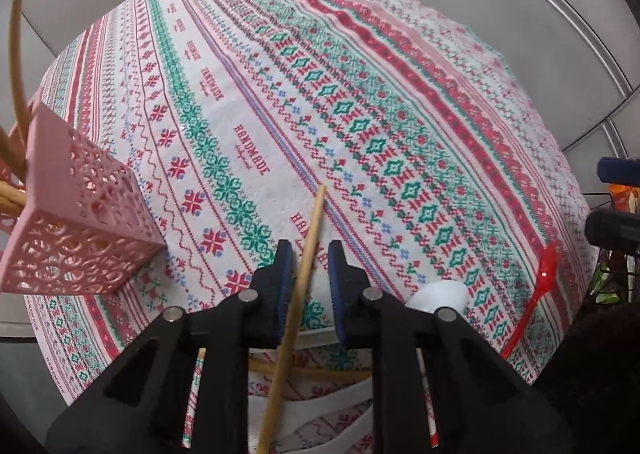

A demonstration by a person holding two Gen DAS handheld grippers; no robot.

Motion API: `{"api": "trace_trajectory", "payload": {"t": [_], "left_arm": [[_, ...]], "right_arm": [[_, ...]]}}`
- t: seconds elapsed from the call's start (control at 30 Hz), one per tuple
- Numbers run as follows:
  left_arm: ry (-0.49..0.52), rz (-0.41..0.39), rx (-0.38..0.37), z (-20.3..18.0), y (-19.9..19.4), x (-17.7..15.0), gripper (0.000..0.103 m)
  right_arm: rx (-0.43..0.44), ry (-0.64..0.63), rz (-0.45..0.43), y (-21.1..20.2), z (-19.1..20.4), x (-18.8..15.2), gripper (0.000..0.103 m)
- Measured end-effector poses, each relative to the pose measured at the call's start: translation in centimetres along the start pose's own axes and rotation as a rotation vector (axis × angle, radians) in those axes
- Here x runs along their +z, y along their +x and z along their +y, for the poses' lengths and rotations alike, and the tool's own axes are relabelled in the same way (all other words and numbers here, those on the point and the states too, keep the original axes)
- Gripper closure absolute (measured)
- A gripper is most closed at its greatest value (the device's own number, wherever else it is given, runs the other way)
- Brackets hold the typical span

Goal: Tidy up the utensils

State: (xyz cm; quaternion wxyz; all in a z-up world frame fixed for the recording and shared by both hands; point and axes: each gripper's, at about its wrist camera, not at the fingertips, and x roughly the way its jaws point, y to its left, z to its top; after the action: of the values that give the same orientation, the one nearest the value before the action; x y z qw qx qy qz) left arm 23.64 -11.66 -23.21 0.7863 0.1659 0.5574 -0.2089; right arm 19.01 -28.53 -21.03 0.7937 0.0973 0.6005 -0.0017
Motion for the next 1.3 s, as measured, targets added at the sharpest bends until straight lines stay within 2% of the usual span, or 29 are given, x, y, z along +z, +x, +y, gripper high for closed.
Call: {"api": "trace_trajectory", "payload": {"t": [0.07,0.27,0.6,0.83,1.07,1.13,1.2,1.3], "left_arm": [[-0.005,0.007,0.003,0.1,0.1,0.1,0.093],[0.023,-0.023,0.028,-0.1,-1.0,0.0,0.094],[0.058,-0.158,0.036,0.2,-7.4,-2.2,0.096],[-0.007,-0.243,0.013,2.7,-11.7,-4.5,0.097],[-0.086,-0.298,-0.001,5.5,-14.6,-6.5,0.097],[-0.114,-0.305,0.007,6.5,-14.9,-6.8,0.097],[-0.146,-0.310,0.023,7.7,-15.4,-7.3,0.097],[-0.202,-0.316,0.031,9.4,-15.8,-8.0,0.097]], "right_arm": [[0.001,0.002,0.001,0.0,-0.2,0.0,0.017],[-0.001,0.003,-0.001,-0.1,-0.3,0.1,0.017],[0.002,-0.020,-0.002,-0.2,0.7,0.1,0.017],[0.011,-0.051,0.010,0.2,2.4,-0.1,0.017],[0.036,-0.148,0.016,0.7,6.8,-0.3,0.017],[0.052,-0.173,0.004,0.9,8.1,-0.4,0.022],[0.091,-0.219,-0.008,1.1,10.0,-0.4,0.034],[0.135,-0.299,-0.023,1.6,12.9,-0.7,0.045]]}}
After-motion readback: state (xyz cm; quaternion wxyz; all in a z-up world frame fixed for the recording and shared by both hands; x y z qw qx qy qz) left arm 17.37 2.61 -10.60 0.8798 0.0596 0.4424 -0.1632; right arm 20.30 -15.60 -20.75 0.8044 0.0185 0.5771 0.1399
